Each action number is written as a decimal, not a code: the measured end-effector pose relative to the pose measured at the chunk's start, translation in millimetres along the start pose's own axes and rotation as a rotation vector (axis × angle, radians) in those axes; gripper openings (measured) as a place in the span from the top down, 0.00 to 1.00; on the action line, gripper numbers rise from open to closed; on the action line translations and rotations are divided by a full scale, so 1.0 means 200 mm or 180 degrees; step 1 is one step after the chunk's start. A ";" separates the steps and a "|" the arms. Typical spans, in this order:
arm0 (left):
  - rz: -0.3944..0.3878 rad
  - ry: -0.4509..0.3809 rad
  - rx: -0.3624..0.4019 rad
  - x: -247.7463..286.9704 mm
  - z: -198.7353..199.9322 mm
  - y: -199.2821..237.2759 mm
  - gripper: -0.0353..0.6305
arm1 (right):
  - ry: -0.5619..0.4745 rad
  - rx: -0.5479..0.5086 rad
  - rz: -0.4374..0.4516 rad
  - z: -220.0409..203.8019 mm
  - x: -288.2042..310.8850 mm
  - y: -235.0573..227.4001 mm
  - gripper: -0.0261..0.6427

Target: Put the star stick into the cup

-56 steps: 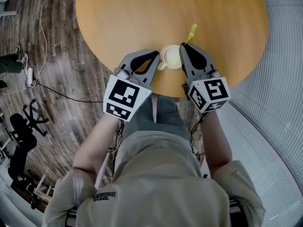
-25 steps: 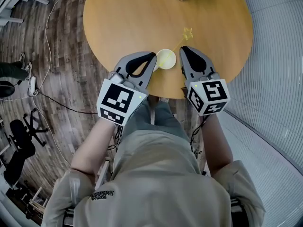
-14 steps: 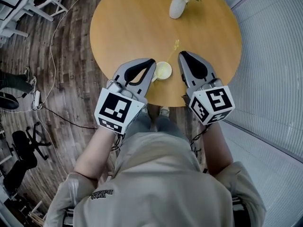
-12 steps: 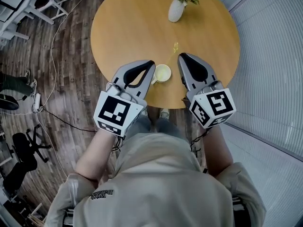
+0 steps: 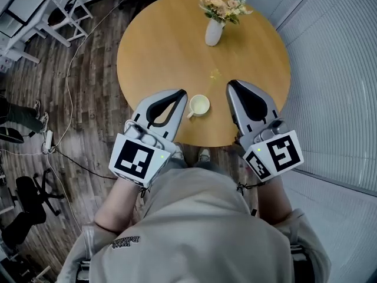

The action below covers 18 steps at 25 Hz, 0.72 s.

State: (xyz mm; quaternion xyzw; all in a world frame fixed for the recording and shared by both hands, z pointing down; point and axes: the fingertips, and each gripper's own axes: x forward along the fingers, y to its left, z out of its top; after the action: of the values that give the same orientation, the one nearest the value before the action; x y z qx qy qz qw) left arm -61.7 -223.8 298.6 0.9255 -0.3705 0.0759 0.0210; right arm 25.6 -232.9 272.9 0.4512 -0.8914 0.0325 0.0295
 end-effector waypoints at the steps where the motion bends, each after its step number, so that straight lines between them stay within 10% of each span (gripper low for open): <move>1: 0.0009 -0.0009 0.0005 -0.01 0.01 -0.01 0.91 | -0.0001 -0.0014 0.0008 0.01 -0.01 0.00 0.91; 18: 0.0109 0.0036 0.0086 -0.07 0.00 0.03 0.91 | 0.0161 -0.0134 0.0297 0.00 -0.02 0.10 0.91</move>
State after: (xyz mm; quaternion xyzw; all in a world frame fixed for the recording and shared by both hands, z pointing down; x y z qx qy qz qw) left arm -76.9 -218.4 297.2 0.9188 -0.3851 0.0865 0.0093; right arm 11.3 -217.4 272.5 0.4075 -0.9109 0.0265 0.0600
